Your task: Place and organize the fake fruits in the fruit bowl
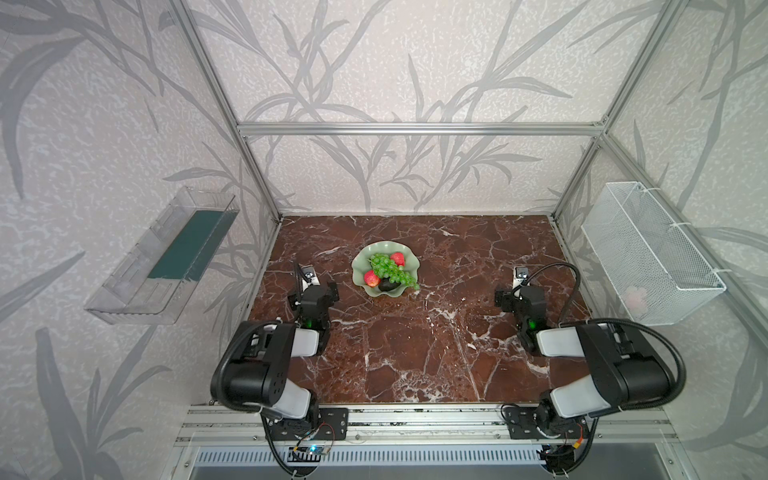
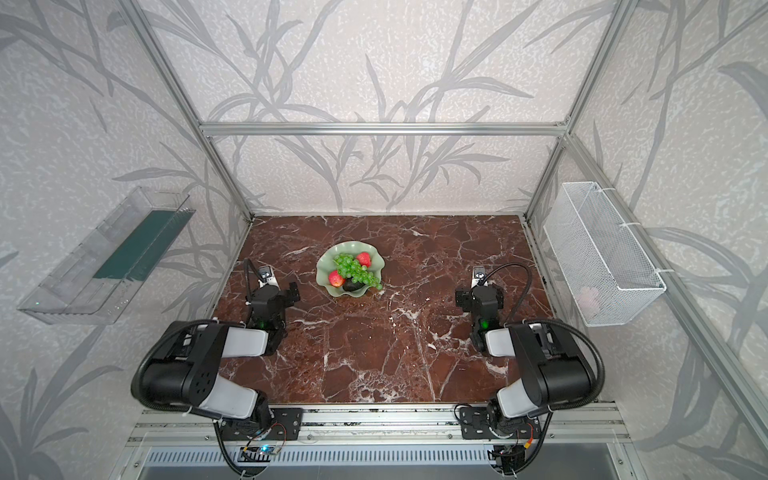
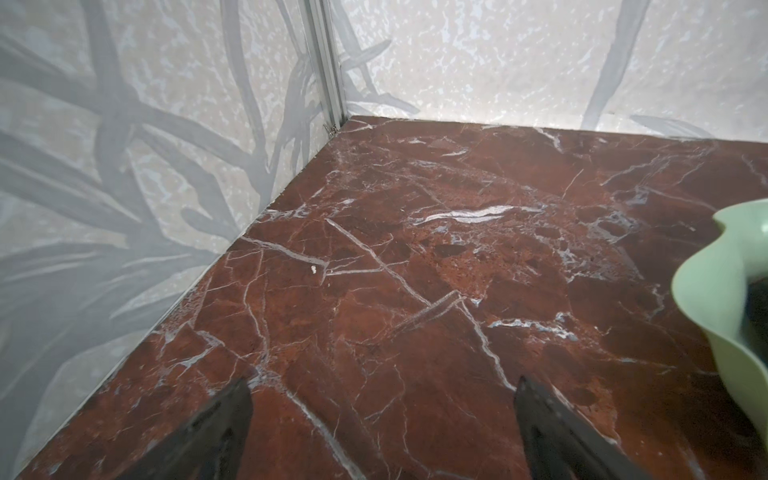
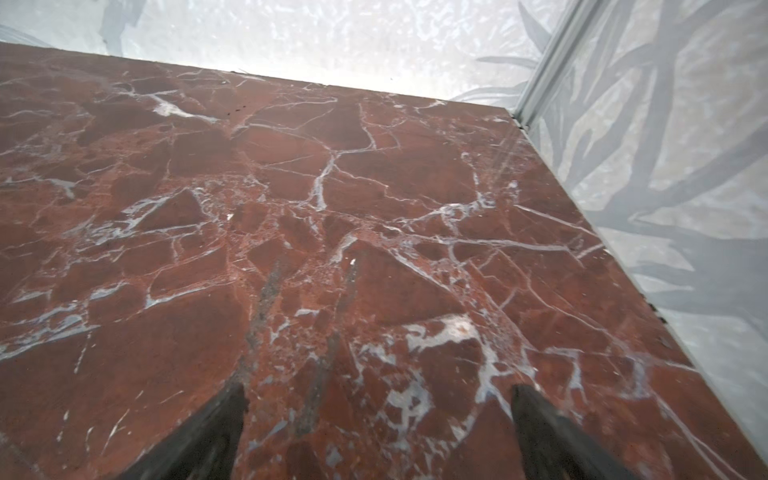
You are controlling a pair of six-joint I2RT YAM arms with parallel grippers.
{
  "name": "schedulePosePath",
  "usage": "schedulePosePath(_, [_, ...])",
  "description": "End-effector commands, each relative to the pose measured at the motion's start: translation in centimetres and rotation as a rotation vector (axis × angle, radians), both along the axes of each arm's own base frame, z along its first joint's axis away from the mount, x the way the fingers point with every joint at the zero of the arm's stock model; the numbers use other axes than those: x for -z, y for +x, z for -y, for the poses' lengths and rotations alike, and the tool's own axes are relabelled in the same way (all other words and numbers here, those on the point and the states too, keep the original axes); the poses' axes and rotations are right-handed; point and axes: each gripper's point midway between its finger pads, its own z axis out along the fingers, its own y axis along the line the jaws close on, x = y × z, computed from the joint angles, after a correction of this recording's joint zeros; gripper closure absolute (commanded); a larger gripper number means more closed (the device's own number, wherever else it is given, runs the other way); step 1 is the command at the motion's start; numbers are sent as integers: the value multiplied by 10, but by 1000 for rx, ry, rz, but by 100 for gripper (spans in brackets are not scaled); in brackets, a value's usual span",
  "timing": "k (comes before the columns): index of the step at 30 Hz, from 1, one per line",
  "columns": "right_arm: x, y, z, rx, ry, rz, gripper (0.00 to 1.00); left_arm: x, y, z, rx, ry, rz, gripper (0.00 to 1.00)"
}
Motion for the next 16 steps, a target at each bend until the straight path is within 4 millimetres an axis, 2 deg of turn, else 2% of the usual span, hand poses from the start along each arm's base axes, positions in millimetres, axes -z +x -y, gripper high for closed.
schedulePosePath(1, [-30, 12, -15, -85, 5, 91, 1, -21, 9, -4, -21, 17, 72, 1])
schedulePosePath(5, [-27, 20, -12, -57, -3, 100, 1, -20, 12, -7, -34, 25, 71, 1])
schedulePosePath(16, [-26, 21, -10, -44, 5, 63, 1, -21, 12, -7, -33, 25, 73, 1])
